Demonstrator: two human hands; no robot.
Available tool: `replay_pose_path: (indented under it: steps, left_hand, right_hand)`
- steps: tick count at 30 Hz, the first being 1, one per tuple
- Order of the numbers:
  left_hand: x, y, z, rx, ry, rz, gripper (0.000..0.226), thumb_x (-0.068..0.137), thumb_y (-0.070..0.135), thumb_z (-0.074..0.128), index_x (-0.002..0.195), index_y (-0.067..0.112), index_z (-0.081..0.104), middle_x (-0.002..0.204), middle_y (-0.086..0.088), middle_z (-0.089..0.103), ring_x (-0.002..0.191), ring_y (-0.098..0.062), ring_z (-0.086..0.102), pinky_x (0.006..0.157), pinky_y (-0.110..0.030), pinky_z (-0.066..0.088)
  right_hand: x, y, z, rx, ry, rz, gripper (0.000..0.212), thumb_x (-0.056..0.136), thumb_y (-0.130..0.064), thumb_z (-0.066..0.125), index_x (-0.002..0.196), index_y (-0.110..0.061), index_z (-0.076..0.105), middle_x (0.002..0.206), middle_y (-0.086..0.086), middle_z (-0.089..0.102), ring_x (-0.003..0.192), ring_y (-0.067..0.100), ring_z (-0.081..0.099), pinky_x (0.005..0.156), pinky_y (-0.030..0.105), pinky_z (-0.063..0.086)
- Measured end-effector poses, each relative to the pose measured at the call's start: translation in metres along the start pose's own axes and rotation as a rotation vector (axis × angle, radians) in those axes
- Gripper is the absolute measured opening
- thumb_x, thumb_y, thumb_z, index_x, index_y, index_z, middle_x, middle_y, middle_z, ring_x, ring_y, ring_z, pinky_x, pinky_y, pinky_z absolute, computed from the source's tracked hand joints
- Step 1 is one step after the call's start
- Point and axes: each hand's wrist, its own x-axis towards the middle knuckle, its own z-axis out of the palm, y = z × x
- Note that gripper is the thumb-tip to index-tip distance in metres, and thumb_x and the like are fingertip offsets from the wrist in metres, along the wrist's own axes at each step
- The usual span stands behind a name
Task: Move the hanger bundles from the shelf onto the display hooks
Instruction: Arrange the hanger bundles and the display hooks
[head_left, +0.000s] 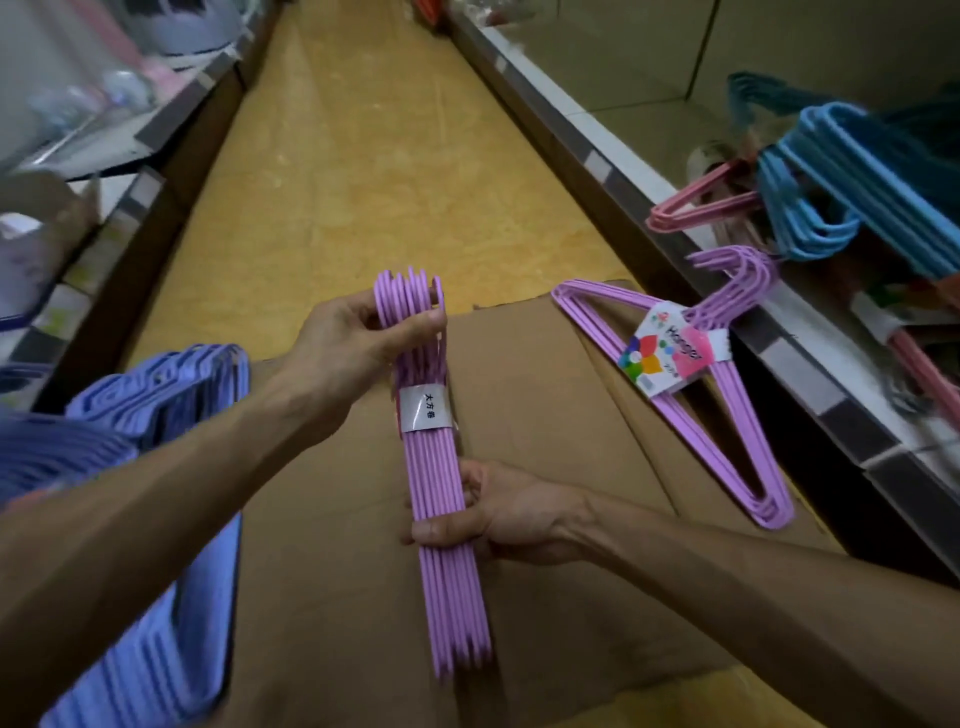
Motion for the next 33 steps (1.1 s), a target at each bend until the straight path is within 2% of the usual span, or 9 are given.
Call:
replay_pose_path:
  steps: [3,8,11,14,16,19,23,28,33]
  left_hand:
    - [-0.001,0.007,-0.042,0.0,0.004,-0.046,0.034,0.079,0.024,0.076,0.109,0.007,0.073,0.106,-0.015,0.074,0.106,-0.026,0.068,0.096,-0.035,0.054]
    - [-0.006,0.013,-0.105,0.024,0.021,-0.131,0.035,0.078,0.016,0.073,0.105,-0.005,0.069,0.109,-0.023,0.071,0.105,-0.028,0.067,0.095,-0.031,0.054]
    - [-0.013,0.008,-0.148,0.283,-0.001,-0.173,0.058,0.062,0.053,0.083,0.093,0.004,0.077,0.099,-0.015,0.075,0.1,-0.026,0.068,0.102,-0.043,0.05]
    - [-0.019,-0.006,-0.182,0.696,0.036,-0.188,0.064,0.061,0.08,0.067,0.084,0.022,0.079,0.085,-0.009,0.073,0.078,-0.015,0.055,0.073,-0.029,0.046]
    - [-0.021,-0.018,-0.197,0.79,0.078,-0.143,0.065,0.063,0.073,0.065,0.103,0.022,0.073,0.095,-0.004,0.072,0.085,-0.013,0.06,0.074,-0.022,0.048]
    - [-0.024,-0.028,-0.216,0.9,0.052,-0.036,0.09,0.063,0.064,0.069,0.141,0.027,0.046,0.131,-0.003,0.061,0.113,-0.021,0.061,0.101,-0.035,0.047]
    - [-0.021,-0.041,-0.233,1.096,-0.002,0.039,0.064,0.082,0.044,0.072,0.138,0.024,0.052,0.131,-0.004,0.062,0.112,-0.019,0.058,0.094,-0.03,0.042]
    - [-0.013,-0.059,-0.249,1.289,-0.025,0.024,0.058,0.086,0.049,0.067,0.137,0.027,0.049,0.123,-0.004,0.066,0.099,-0.021,0.058,0.079,-0.032,0.04]
    - [-0.016,-0.072,-0.258,1.382,-0.021,0.068,0.054,0.089,0.044,0.065,0.138,0.025,0.05,0.121,-0.008,0.065,0.104,-0.027,0.057,0.081,-0.037,0.041]
  right_hand:
    - [0.023,-0.014,0.02,0.033,-0.104,0.015,0.035,0.09,0.004,0.063,0.115,-0.02,0.058,0.093,-0.002,0.072,0.105,0.017,0.067,0.072,0.027,0.058]
    - [0.071,-0.024,0.067,-0.012,-0.219,-0.04,0.031,0.091,0.011,0.058,0.111,-0.012,0.053,0.088,0.0,0.069,0.101,0.021,0.064,0.085,0.037,0.049]
    - [0.098,-0.018,0.091,-0.05,-0.199,-0.068,0.029,0.088,0.017,0.057,0.101,-0.008,0.051,0.087,0.004,0.066,0.092,0.018,0.066,0.063,0.021,0.057]
    - [0.12,-0.009,0.106,-0.082,-0.162,-0.076,0.03,0.086,0.017,0.06,0.1,-0.009,0.054,0.087,0.003,0.065,0.089,0.02,0.067,0.066,0.021,0.057]
    - [0.133,-0.002,0.112,-0.126,-0.132,-0.08,0.032,0.084,0.014,0.065,0.095,-0.015,0.057,0.093,0.006,0.066,0.098,0.028,0.067,0.081,0.03,0.058]
    - [0.151,0.007,0.12,-0.231,-0.063,-0.057,0.026,0.083,0.006,0.071,0.092,-0.016,0.06,0.104,0.015,0.066,0.115,0.038,0.063,0.094,0.043,0.054]
    - [0.176,0.017,0.131,-0.357,0.012,-0.019,0.032,0.082,-0.002,0.076,0.111,-0.001,0.064,0.115,0.021,0.069,0.111,0.036,0.065,0.097,0.047,0.053]
    - [0.201,0.027,0.146,-0.435,0.001,0.057,0.048,0.08,-0.012,0.08,0.124,-0.013,0.062,0.119,0.007,0.069,0.111,0.026,0.065,0.1,0.044,0.052]
    - [0.207,0.029,0.144,-0.533,-0.038,0.042,0.05,0.083,-0.016,0.077,0.129,-0.014,0.057,0.123,0.007,0.065,0.114,0.027,0.061,0.098,0.038,0.051]
